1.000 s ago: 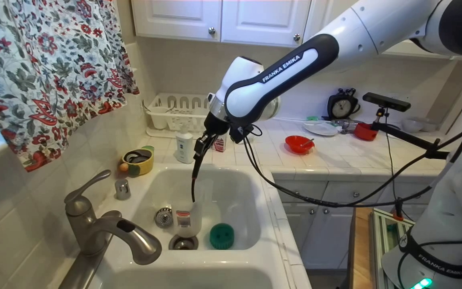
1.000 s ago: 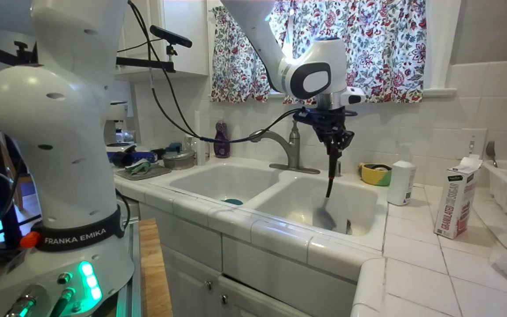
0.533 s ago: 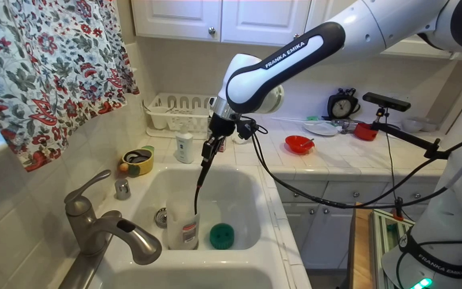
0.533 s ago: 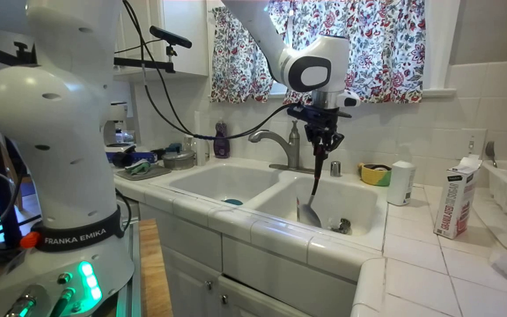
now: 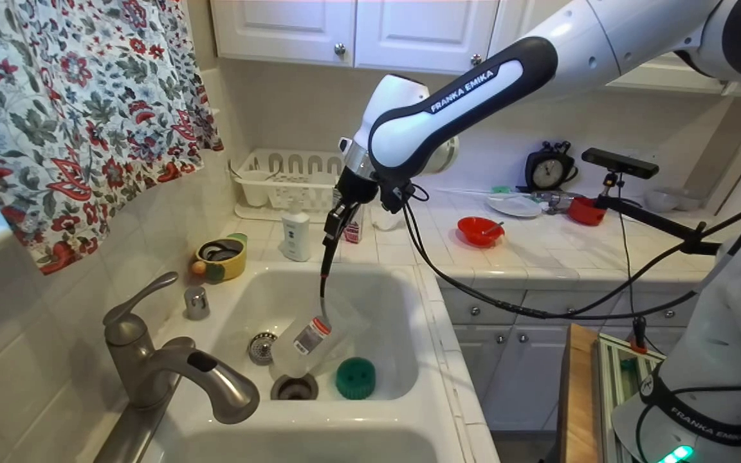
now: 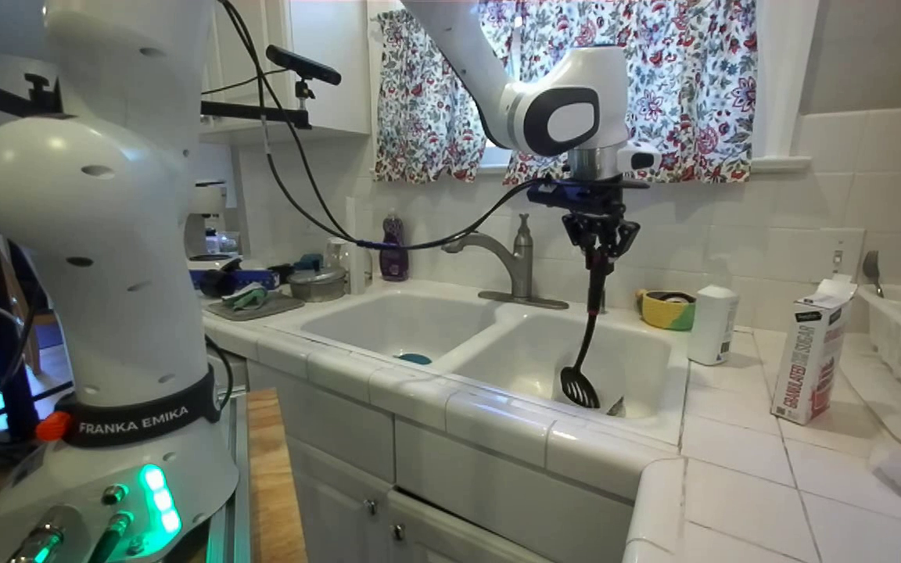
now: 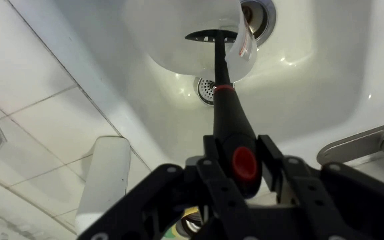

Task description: Use the black spatula to stir the contents in the jug.

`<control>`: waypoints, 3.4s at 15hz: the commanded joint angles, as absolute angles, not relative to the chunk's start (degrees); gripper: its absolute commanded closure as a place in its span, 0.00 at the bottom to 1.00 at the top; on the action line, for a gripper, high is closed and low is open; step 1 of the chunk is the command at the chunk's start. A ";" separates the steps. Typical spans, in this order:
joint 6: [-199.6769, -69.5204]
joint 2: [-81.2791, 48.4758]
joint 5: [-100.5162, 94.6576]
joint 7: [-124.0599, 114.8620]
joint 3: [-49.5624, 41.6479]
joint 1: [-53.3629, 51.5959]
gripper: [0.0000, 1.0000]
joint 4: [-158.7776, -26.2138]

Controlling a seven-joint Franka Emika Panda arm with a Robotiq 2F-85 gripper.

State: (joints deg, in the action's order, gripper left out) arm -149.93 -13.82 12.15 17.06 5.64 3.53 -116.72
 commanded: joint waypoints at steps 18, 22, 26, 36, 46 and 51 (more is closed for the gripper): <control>-154.44 -13.81 23.75 33.05 12.41 5.05 0.90 -121.88; -160.27 -14.21 28.17 36.00 14.47 6.23 0.90 -121.95; -163.25 -14.22 34.76 41.15 17.33 7.88 0.90 -121.64; -165.54 -14.39 46.34 51.37 22.04 11.85 0.90 -120.86; -165.91 -15.83 42.16 49.21 20.15 10.10 0.90 -123.18; -166.85 -18.70 43.22 50.30 20.73 9.77 0.90 -123.36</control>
State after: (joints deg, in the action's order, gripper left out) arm -164.97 -17.32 43.56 49.75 20.56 10.45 -123.02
